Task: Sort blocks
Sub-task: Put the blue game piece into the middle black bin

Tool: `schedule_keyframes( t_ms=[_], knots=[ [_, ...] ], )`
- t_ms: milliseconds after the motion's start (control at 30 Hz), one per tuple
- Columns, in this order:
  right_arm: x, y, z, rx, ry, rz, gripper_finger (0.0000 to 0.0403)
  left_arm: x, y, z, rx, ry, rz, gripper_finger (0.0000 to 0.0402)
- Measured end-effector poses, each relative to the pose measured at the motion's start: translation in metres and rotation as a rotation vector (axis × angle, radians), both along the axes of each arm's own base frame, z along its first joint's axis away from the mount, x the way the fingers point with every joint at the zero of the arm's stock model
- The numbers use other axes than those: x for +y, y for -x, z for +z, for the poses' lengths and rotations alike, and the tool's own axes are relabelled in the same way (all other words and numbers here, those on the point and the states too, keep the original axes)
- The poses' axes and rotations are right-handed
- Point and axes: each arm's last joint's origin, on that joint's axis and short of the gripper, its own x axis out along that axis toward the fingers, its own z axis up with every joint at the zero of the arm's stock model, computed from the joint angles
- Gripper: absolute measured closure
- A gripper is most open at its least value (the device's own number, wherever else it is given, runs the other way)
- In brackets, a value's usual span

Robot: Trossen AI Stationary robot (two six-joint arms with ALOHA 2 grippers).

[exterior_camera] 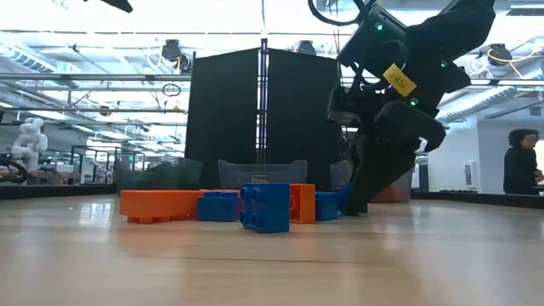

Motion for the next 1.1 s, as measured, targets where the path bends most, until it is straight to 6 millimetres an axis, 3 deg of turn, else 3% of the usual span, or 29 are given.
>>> schedule_keyframes(
  t_ms=[300,500,667,833,967,1100],
  knots=[
    [-0.001,0.005,0.025,-0.065,-0.03,-0.017,0.0277,-0.001,0.003,-0.004,0.056,0.009,-0.001,0.0402],
    [-0.019,-0.003,0.05,-0.112,-0.007,-0.067,0.0277,-0.001,0.003,-0.004,0.054,0.007,-0.002,0.0402],
    [-0.05,-0.023,0.083,-0.222,0.088,-0.082,0.0277,-0.001,0.003,-0.004,0.054,0.007,-0.002,0.0402],
    [-0.094,-0.039,0.12,-0.331,0.181,-0.136,0.0277,-0.001,0.003,-0.004,0.053,0.008,-0.002,0.0402],
    [-0.131,-0.041,0.149,-0.409,0.251,-0.204,0.0277,-0.001,0.003,-0.004,0.052,0.008,-0.001,0.0402],
    [-0.165,-0.036,0.165,-0.456,0.307,-0.283,0.0277,-0.001,0.003,-0.004,0.052,0.008,-0.001,0.0402]
  ],
)
